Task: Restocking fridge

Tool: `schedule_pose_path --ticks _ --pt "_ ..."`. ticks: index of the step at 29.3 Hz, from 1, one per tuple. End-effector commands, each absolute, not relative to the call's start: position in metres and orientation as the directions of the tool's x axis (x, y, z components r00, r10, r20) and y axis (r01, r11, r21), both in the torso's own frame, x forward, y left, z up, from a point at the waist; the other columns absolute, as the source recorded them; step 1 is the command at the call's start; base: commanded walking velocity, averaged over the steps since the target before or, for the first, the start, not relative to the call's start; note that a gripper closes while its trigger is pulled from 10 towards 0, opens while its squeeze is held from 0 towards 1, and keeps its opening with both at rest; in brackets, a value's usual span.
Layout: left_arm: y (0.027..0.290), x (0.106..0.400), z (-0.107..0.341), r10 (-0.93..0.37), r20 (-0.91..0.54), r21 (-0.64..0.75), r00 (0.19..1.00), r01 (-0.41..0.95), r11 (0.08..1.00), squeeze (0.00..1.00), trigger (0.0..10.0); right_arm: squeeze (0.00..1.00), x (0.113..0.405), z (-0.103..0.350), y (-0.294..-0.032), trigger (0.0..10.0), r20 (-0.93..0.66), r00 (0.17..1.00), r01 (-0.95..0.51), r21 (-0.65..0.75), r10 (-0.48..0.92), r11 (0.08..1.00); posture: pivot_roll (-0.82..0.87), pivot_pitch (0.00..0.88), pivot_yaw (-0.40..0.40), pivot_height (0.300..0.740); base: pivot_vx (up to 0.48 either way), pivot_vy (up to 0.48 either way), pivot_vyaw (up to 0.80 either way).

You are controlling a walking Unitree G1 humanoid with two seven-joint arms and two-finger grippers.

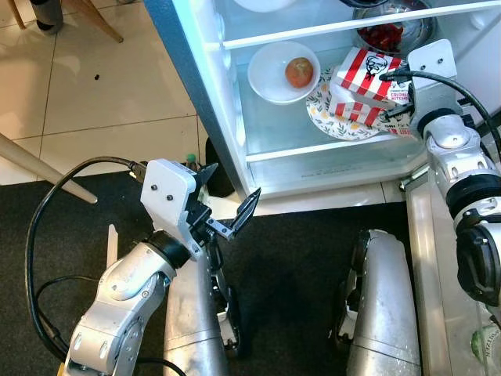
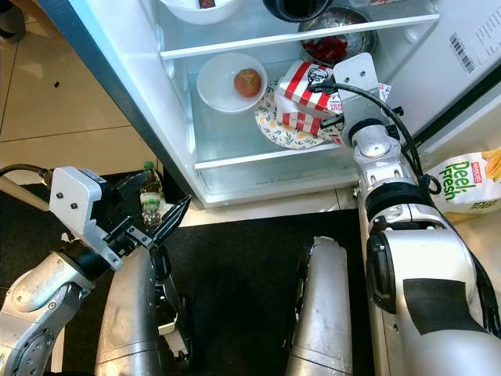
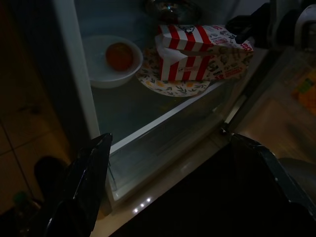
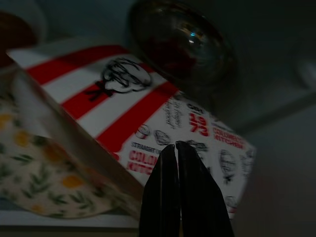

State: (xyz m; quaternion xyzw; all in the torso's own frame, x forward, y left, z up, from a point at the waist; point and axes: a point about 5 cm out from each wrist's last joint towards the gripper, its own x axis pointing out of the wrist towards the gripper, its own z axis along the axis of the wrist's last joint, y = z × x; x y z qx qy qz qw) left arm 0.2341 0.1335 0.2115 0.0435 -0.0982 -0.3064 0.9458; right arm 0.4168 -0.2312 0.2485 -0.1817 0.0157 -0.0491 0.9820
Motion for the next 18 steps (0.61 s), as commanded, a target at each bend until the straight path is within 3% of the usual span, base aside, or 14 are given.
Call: schedule_pose_path --ticks 1,3,4,5,8,12,18 --pt "0.131 0.233 0.203 -0.602 0.128 0.149 0.788 0.584 0.798 0.0 10.0 0.0 0.413 0.224 -0.232 10.0 -0.073 0.995 0.044 -0.295 -0.068 0.954 0.17 0.533 0.067 0.5 0.0 0.0 0.0" --pt "0.13 0.235 0.2 -0.602 0.125 0.147 0.789 0.586 0.797 0.0 10.0 0.0 0.41 0.214 -0.231 10.0 -0.095 0.995 0.007 -0.231 -0.03 0.973 0.15 0.505 0.061 0.5 0.0 0.0 0.0" --pt "0.129 0.24 0.192 -0.597 0.12 0.128 0.793 0.584 0.802 0.0 10.0 0.0 0.403 0.19 -0.232 10.0 -0.132 0.99 -0.067 -0.099 0.054 0.993 0.14 0.474 0.055 0.5 0.0 0.0 0.0" --pt "0.129 0.24 0.192 -0.597 0.12 0.128 0.793 0.584 0.802 0.0 10.0 0.0 0.403 0.19 -0.232 10.0 -0.132 0.99 -0.067 -0.099 0.054 0.993 0.14 0.474 0.055 0.5 0.0 0.0 0.0" --pt "0.131 0.249 0.171 -0.59 0.08 0.108 0.803 0.582 0.806 0.0 10.0 0.0 0.388 0.157 -0.232 10.0 -0.149 0.972 -0.174 0.06 0.182 0.983 0.1 0.382 0.04 0.5 0.0 0.0 0.0" --pt "0.132 0.255 0.16 -0.583 0.061 0.091 0.81 0.577 0.812 0.0 10.0 0.0 0.382 0.143 -0.228 10.0 -0.153 0.959 -0.224 0.107 0.239 0.969 0.09 0.367 0.037 0.5 0.0 0.0 0.0" --pt "0.135 0.269 0.121 -0.563 -0.021 0.061 0.826 0.563 0.824 0.0 10.0 0.0 0.357 0.085 -0.209 10.0 -0.32 0.912 -0.256 0.049 0.258 0.966 0.04 0.277 0.014 0.5 0.0 0.0 0.0"
